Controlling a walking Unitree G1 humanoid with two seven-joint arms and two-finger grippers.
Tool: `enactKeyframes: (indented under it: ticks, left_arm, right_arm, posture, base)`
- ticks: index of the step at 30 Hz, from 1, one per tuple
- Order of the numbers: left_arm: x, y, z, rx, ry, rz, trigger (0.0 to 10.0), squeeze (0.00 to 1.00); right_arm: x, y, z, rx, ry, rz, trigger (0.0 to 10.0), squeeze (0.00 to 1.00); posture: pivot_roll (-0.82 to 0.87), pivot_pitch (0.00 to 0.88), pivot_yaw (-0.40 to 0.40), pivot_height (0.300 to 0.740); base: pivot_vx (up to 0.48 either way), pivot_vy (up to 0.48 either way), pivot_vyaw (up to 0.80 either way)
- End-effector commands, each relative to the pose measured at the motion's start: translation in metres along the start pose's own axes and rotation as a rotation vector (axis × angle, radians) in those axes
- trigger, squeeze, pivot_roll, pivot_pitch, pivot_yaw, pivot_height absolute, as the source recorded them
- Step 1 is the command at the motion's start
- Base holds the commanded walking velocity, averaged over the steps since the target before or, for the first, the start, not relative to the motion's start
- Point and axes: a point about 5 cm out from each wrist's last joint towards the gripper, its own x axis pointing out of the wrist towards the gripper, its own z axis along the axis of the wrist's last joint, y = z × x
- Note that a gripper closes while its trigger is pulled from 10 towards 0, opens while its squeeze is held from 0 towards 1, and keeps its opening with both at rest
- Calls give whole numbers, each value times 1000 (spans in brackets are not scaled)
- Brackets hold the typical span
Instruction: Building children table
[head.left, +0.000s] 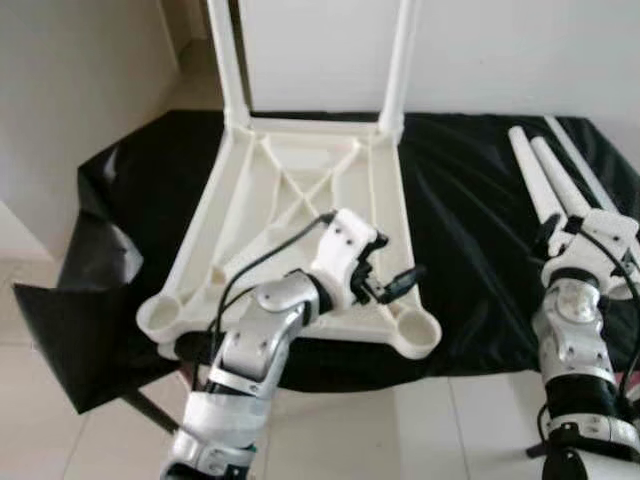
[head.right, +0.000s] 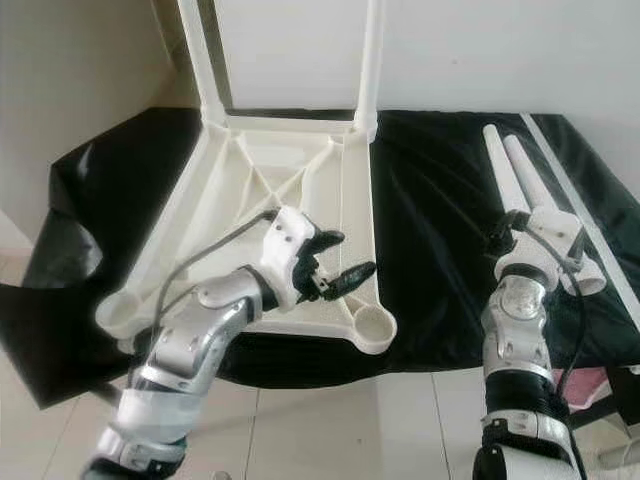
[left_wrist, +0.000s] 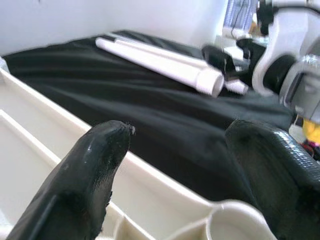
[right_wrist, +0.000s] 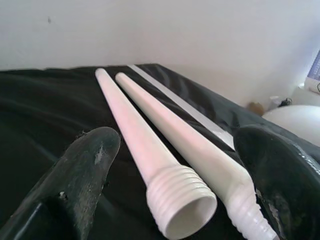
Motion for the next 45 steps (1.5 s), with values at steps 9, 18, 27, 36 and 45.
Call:
enactKeyframes:
  ticks: [9, 18, 27, 36, 45]
  left_arm:
    - [-9, -10, 13, -29, -16, -17, 10000, 0]
    - [-14, -14, 15, -66, -3, -5, 10000, 0]
    - [-21, -16, 18, -97, 17, 12, 10000, 0]
    - [-23, -16, 20, -104, 30, 24, 10000, 0]
    - [-25, -16, 20, -123, 50, 49, 10000, 0]
  right_arm:
    - [12, -8, 14, 67, 52, 11, 10000, 0]
    - [18, -13, 17, 53, 74, 21, 10000, 0]
    - [27, -20, 16, 47, 119, 18, 10000, 0]
    - [31, -17, 8, 27, 175, 84, 10000, 0]
    - [37, -11, 6, 7, 182, 173, 10000, 0]
  posture:
    - [-20, 175, 77, 740]
    - [4, 205, 92, 740]
    - [30, 229, 113, 740]
    - [38, 238, 120, 740]
    - [48, 251, 126, 740]
  base:
    - [0, 0, 0]
    - [0, 0, 0]
    - [0, 0, 0]
    - [0, 0, 0]
    - [0, 0, 0]
